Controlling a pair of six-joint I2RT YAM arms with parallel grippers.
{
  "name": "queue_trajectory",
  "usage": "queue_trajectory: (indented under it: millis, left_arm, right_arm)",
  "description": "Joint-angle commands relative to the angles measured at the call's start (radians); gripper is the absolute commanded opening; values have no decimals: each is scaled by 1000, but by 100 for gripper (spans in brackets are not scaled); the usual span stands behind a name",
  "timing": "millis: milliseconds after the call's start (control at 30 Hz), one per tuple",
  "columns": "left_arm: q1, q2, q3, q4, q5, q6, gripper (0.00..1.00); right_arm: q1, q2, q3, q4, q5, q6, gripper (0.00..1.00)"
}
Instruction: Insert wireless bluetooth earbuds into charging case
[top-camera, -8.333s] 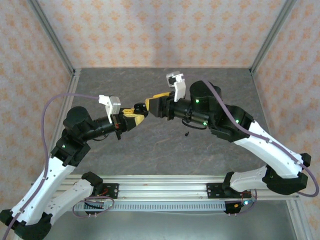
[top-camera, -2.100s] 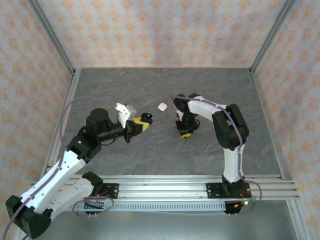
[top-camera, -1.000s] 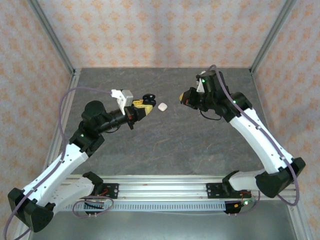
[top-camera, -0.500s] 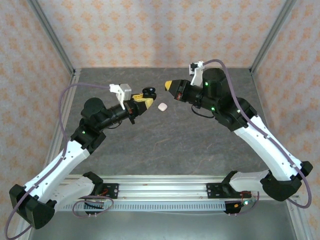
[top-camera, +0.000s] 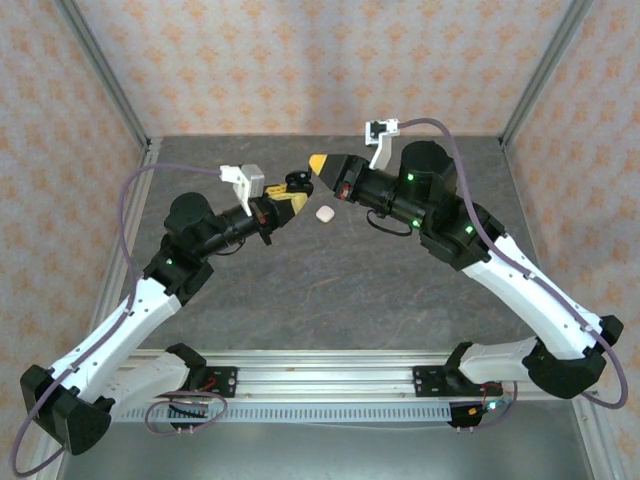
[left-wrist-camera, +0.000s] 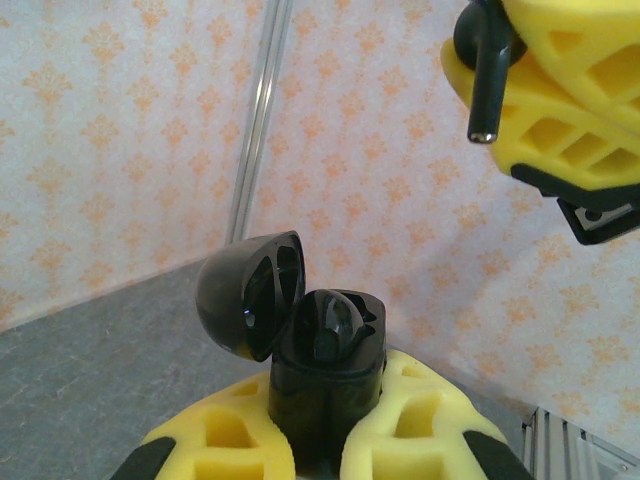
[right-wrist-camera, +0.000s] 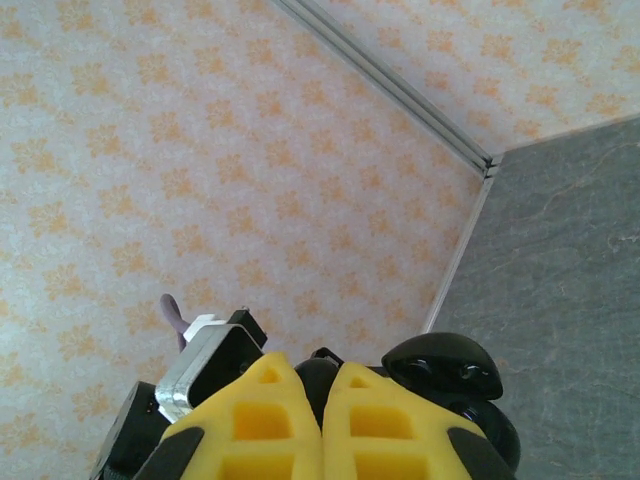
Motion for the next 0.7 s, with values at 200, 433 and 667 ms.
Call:
queue_trajectory:
  millis: [200, 433, 667]
  left_arm:
    - [-10, -13, 44, 19, -30, 7, 0]
    - [-9, -23, 36, 23, -38, 1, 0]
    - [-10, -21, 35, 33, -42, -11, 0]
  right_arm:
    - [27, 12, -49, 38, 53, 22, 3]
    - [27, 24, -51, 34, 46, 31, 3]
    - [28, 25, -57, 36, 40, 37, 3]
